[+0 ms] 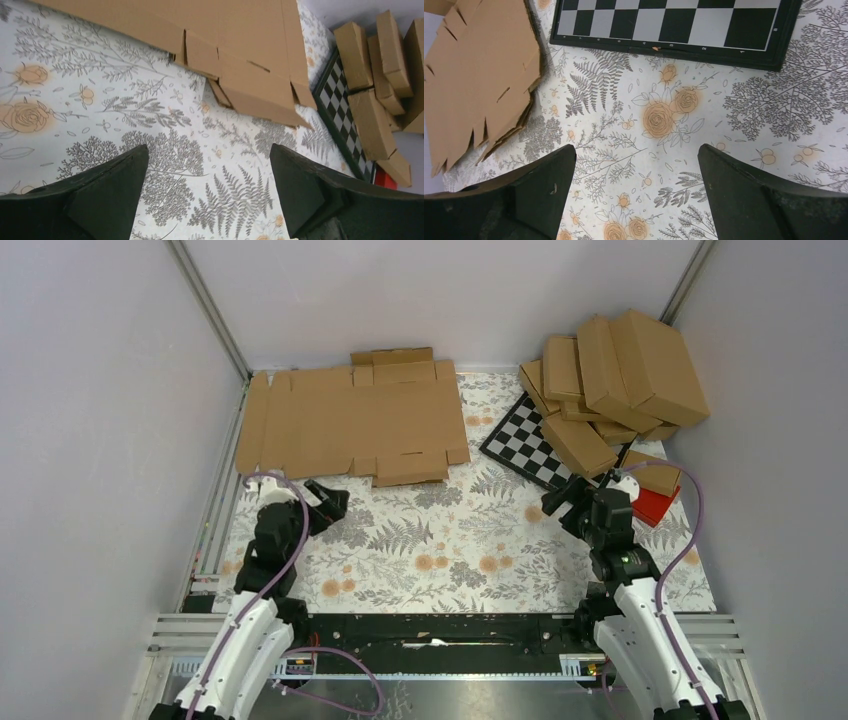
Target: Fold the paper box
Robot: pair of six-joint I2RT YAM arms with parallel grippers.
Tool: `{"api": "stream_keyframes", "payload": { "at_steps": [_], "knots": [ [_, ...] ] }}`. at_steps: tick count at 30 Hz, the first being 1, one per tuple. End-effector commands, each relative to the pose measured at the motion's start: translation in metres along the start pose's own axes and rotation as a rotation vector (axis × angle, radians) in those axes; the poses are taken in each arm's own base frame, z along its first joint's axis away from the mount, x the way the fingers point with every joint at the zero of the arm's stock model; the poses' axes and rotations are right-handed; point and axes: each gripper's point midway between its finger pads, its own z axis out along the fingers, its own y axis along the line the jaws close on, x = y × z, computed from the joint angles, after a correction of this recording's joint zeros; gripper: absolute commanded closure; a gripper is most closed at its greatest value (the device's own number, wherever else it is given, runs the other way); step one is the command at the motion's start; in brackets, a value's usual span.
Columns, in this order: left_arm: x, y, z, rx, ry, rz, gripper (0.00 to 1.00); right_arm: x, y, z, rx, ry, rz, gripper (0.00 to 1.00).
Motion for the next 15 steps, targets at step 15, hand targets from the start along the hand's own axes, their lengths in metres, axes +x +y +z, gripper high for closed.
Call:
{"api": "stream_keyframes", "payload": {
  "at_steps": [15],
  "knots": [
    [-0.099, 0.048, 0.037, -0.447, -0.172, -0.342, 0.01, -0.017, 0.044, -0.010, -0.180, -0.015, 0.001, 0.00]
  ]
}}
